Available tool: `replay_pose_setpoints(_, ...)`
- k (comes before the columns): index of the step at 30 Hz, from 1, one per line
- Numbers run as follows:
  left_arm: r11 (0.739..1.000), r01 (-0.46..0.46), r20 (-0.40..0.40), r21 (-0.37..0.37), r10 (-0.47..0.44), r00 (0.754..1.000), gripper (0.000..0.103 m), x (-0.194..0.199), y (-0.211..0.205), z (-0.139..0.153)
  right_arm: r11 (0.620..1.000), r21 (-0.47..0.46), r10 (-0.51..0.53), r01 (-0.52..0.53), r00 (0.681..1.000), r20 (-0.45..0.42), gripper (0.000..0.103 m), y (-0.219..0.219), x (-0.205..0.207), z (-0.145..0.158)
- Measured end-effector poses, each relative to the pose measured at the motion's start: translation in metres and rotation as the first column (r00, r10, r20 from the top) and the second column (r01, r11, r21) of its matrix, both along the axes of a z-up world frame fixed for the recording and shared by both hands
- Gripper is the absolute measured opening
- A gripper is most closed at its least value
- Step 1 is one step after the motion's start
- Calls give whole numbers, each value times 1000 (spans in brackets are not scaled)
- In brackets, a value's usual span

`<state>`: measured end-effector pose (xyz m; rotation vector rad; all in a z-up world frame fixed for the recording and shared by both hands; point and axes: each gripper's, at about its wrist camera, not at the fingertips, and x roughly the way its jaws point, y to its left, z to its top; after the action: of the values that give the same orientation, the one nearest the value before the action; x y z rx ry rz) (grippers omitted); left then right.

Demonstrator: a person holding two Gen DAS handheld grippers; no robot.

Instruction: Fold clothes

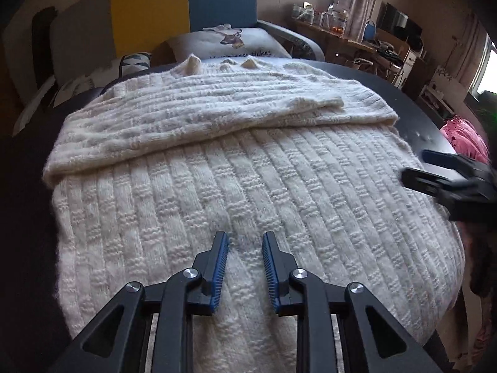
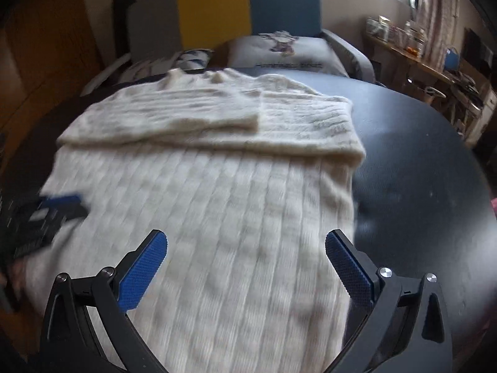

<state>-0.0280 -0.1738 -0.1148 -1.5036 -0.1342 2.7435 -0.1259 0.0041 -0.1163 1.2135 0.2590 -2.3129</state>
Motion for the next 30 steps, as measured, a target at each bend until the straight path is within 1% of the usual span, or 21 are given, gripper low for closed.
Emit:
replay_pose_setpoints(1, 1000, 7, -4, -6, -7, 1000, 23, 1, 1, -1, 1000, 15, -9, 8, 1000, 30, 103, -2, -8, -9)
replay_pose_setpoints(2, 1000, 15, -9, -12, -15, 1000, 23, 1, 2, -1, 999, 40, -23, 20, 996, 85, 103, -3, -16, -22)
replay_pose_setpoints(3, 1000, 18, -12, -13, -19, 1000, 23, 1, 2, -2, 999, 44, -22, 18, 995, 98, 103, -2, -18, -30)
replay_pose_setpoints(4, 1000, 23, -12, -9, -23, 1000, 23, 0, 2, -1, 1000, 31, -6, 4, 997, 73, 103, 1, -16, -31)
replay_pose_setpoints(6, 1000, 23, -15, 9, -22, 1000, 23, -3, 1, 1, 1000, 7, 27, -27, 998, 64, 103, 8, -13, -29)
replay_pose_setpoints(8, 999, 19, -26, 39, -18, 1000, 23, -9, -1, 6, 998, -29, 49, -46, 995, 93, 103, 18, -15, -24)
replay_pose_setpoints(11, 999, 14, -43, 37, -12, 999, 23, -22, -3, 12, 994, -106, 50, -35, 989, 140, 101, 34, -24, -12)
replay_pose_setpoints(13, 999, 26, -39, 21, -25, 999, 23, -34, -3, 12, 989, -139, 62, -44, 990, 126, 101, 41, -27, 1)
replay_pose_setpoints(15, 1000, 24, -22, -2, -24, 999, 23, -42, -2, 9, 977, -193, 113, -87, 985, 127, 101, 41, -29, 12)
replay_pose_setpoints(17, 999, 33, 0, -21, -33, 999, 23, -48, -1, 3, 965, -232, 159, -125, 978, 135, 101, 36, -34, 16)
replay_pose_setpoints(19, 999, 38, 2, -25, -38, 999, 23, -50, 0, 0, 966, -223, 165, -130, 975, 147, 101, 30, -41, 12)
replay_pose_setpoints(23, 999, 48, -16, -22, -48, 999, 23, -48, -2, -4, 986, -151, 95, -67, 978, 185, 101, 26, -65, -10)
replay_pose_setpoints(25, 998, 55, -28, -30, -56, 998, 23, -45, -2, -4, 993, -100, 82, -65, 980, 181, 101, 27, -70, -18)
replay_pose_setpoints(28, 998, 63, -47, -3, -63, 997, 23, -46, -3, 1, 995, -48, 91, -83, 977, 191, 101, 28, -73, -21)
replay_pose_setpoints(29, 997, 79, -60, 7, -79, 995, 23, -48, -1, 4, 994, -65, 105, -93, 974, 203, 102, 28, -74, -17)
replay_pose_setpoints(30, 995, 95, -73, 17, -94, 993, 23, -49, 2, 7, 989, -106, 126, -105, 969, 211, 102, 28, -75, -11)
